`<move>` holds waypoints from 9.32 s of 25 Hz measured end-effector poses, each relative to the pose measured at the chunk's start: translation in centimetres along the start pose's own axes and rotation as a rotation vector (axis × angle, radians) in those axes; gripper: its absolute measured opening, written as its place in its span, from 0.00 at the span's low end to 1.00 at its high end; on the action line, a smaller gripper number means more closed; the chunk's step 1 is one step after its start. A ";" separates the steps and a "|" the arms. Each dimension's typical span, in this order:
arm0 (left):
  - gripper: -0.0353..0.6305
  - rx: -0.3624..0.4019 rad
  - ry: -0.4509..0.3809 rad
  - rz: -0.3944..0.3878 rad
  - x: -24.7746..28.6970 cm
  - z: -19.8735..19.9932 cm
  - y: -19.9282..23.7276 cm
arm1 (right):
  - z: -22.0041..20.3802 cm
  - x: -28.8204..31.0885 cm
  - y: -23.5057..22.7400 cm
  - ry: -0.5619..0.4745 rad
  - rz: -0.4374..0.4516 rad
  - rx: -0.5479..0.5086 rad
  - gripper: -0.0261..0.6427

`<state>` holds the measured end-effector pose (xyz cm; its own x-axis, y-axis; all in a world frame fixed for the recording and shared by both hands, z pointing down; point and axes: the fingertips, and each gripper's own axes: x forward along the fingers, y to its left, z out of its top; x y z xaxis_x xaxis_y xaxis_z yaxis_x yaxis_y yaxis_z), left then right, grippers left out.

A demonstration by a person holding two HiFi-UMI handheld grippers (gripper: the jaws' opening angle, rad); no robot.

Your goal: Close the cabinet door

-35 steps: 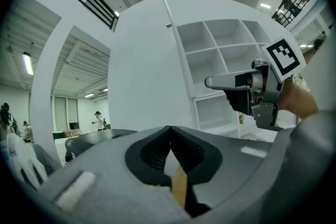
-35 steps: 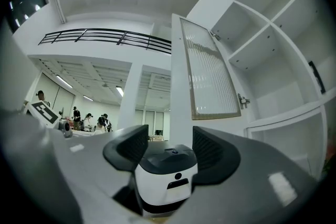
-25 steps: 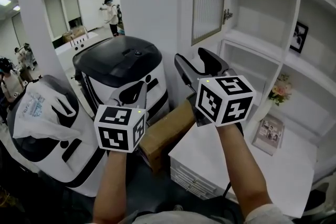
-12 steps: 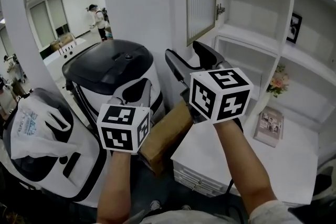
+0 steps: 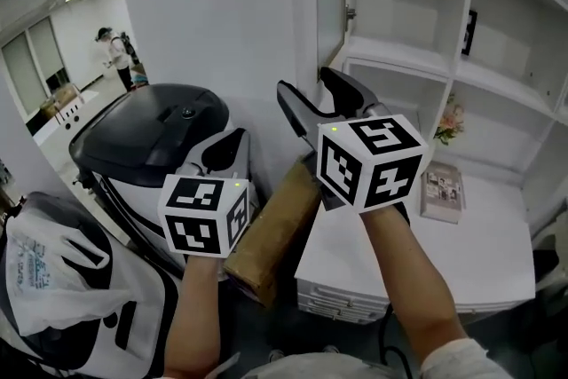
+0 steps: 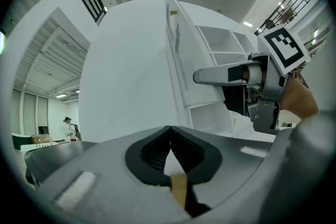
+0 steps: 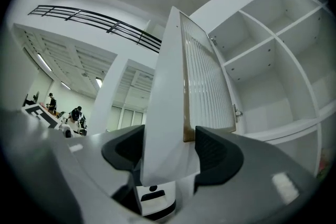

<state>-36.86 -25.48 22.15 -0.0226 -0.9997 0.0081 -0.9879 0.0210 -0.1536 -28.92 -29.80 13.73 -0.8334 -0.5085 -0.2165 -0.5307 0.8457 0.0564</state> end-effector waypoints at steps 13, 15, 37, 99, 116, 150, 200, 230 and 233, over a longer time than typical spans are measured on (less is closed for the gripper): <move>0.05 0.014 -0.034 -0.204 2.2 -0.1 -0.3 | 0.2 -0.6 -0.5 -0.038 -0.123 0.004 0.41; 0.05 0.012 -0.039 -0.229 2.4 -0.2 -0.7 | 0.2 -1.0 -0.7 -0.034 -0.120 0.007 0.41; 0.05 0.026 -0.048 -0.311 2.6 0.3 -6.0 | 1.3 -5.9 -4.1 -0.025 -0.141 0.005 0.30; 0.05 -0.023 -0.069 -0.415 14.1 5.0 -21.9 | 2.0 -13.8 -23.8 -0.038 -0.204 0.037 0.19; 0.05 -0.035 -0.073 -0.396 17.8 5.2 -24.0 | 1.7 -13.4 -28.5 -0.036 -0.244 -0.023 0.25; 0.05 -0.025 -0.067 -0.380 25.1 5.4 -25.7 | 0.8 -11.1 -36.5 -0.049 -0.282 0.020 0.38; 0.05 -0.053 -0.074 -0.413 19.9 5.9 -20.3 | 0.2 -13.0 -30.8 0.057 -0.502 -0.128 0.25; 0.05 -0.058 -0.072 -0.408 13.8 5.6 -18.5 | -1.8 -14.8 -23.1 0.128 -0.408 -0.102 0.04; 0.05 -0.058 -0.074 -0.410 13.7 5.7 -18.7 | -1.5 -15.0 -23.0 0.125 -0.408 -0.107 0.04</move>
<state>-17.82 -39.59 19.45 0.3831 -0.9236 -0.0147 -0.9199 -0.3800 -0.0964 -4.41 -41.90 17.19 -0.5607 -0.8188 -0.1231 -0.8280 0.5531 0.0927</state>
